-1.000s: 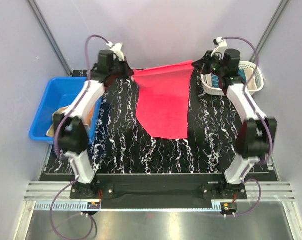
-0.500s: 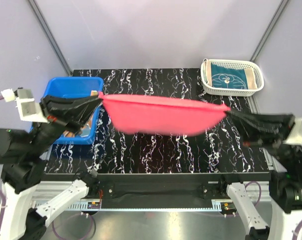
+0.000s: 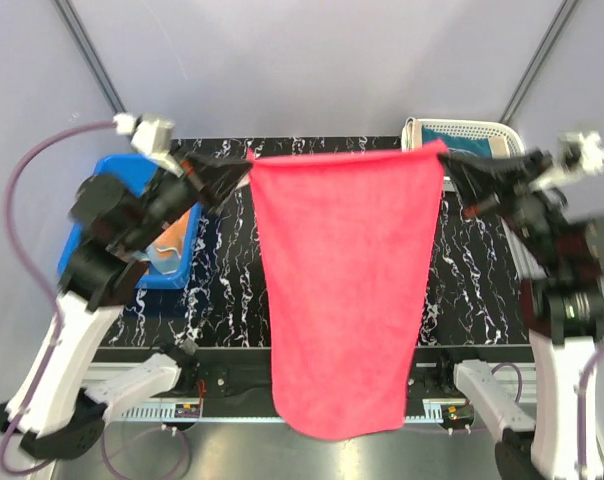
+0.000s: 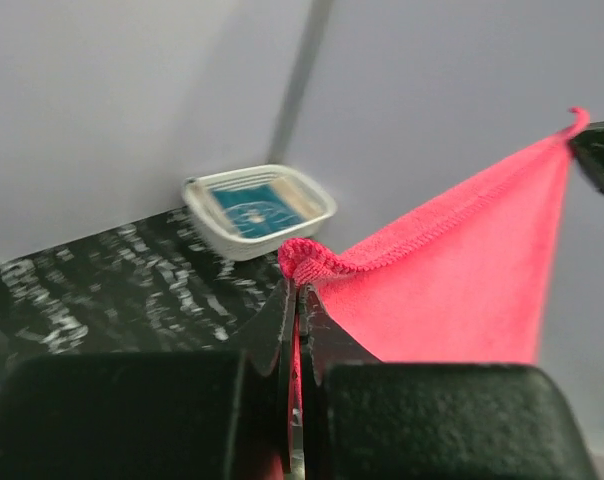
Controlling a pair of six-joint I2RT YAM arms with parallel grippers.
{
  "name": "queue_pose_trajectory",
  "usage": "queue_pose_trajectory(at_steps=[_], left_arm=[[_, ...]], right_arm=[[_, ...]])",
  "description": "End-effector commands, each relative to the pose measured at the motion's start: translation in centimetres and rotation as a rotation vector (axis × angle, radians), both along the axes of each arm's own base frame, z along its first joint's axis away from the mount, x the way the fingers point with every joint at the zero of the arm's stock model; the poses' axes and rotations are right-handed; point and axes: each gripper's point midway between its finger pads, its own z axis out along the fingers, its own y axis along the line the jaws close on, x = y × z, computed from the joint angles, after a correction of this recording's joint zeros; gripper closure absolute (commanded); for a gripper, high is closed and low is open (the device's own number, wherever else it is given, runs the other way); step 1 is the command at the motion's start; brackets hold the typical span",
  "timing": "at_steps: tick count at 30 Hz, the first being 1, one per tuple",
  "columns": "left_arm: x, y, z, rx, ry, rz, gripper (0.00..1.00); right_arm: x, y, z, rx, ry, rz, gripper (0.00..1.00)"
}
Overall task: Fold and stack the towels
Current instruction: Flatten out the crumpled towel
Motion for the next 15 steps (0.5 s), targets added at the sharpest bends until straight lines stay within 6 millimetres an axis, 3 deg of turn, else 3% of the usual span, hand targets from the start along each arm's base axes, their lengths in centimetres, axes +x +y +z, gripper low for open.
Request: queue_pose_trajectory(at_steps=[1,2,3,4,5,6,7,8,9,10,11,12,14,15], left_arm=[[7.6,1.0,-2.5,0.097,0.057,0.199,1.00],[10.0,0.0,-3.9,0.113,0.093,0.180,1.00],[12.0,0.8,-4.2,0.111,0.106,0.219,1.00],[13.5,0.9,-4.8,0.113,0.119,0.227,1.00],[16.4,0.5,-6.6,0.129,0.156,0.238,1.00],[18.2,1.3,-6.7,0.128,0.160,0.265,1.00],[19.8,1.3,-7.3,0.134,0.171,0.270,1.00],[22.6,0.7,-10.1,0.159,0.216,0.264,1.00],[24.3,1.0,-10.9,0.162,0.224,0.269,1.00],[25.7,0.6,-10.8,0.153,0.209,0.252,1.00],[28.2,0.0,-13.8,0.168,0.262,0.235,1.00],[29.4,-0.1,-14.9,0.172,0.275,0.227,1.00],[32.8,-0.8,-18.3,0.190,0.318,0.220,1.00],[34.0,-0.6,-19.5,0.195,0.332,0.227,1.00]], right_arm=[[10.7,-1.9,-4.0,-0.045,0.128,-0.176,1.00],[12.3,-2.0,-4.6,-0.057,0.133,-0.190,1.00],[15.5,-2.0,-5.9,-0.067,0.160,-0.199,1.00],[17.0,-1.9,-6.6,-0.076,0.171,-0.198,1.00],[18.7,-1.9,-7.8,-0.089,0.195,-0.203,1.00],[21.6,-1.8,-9.0,-0.089,0.197,-0.211,1.00],[23.2,-1.9,-10.1,-0.093,0.211,-0.216,1.00],[24.6,-1.8,-11.2,-0.099,0.224,-0.215,1.00],[27.3,-1.5,-13.6,-0.114,0.246,-0.207,1.00],[28.6,-1.4,-14.9,-0.118,0.260,-0.203,1.00],[29.8,-1.3,-16.1,-0.121,0.270,-0.193,1.00],[32.0,-0.7,-18.7,-0.132,0.290,-0.164,1.00],[34.1,-0.2,-20.6,-0.142,0.289,-0.136,1.00],[36.0,0.1,-23.5,-0.154,0.318,-0.113,1.00]])
